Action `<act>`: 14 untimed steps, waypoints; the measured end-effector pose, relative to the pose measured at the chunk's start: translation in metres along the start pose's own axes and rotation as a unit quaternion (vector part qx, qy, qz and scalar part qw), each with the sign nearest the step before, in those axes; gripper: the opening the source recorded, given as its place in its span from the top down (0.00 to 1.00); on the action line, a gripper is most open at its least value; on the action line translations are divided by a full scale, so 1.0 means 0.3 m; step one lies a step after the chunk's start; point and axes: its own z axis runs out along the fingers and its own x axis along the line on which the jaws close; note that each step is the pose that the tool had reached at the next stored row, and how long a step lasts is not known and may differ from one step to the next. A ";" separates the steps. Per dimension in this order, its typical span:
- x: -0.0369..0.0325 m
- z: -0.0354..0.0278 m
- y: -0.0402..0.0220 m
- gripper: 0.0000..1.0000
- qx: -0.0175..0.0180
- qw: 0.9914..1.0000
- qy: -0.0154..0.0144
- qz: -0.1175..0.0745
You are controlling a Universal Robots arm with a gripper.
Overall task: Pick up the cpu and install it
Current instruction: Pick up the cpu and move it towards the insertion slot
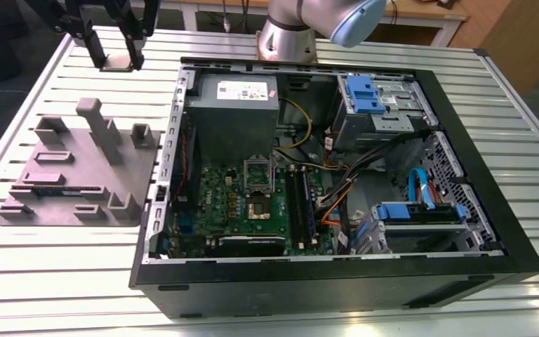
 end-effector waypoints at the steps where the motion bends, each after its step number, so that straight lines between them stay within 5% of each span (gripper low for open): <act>1: -0.001 0.000 0.000 0.53 0.000 1.000 0.000 0.000; 14: -0.013 0.000 0.000 0.53 0.000 1.000 0.000 0.000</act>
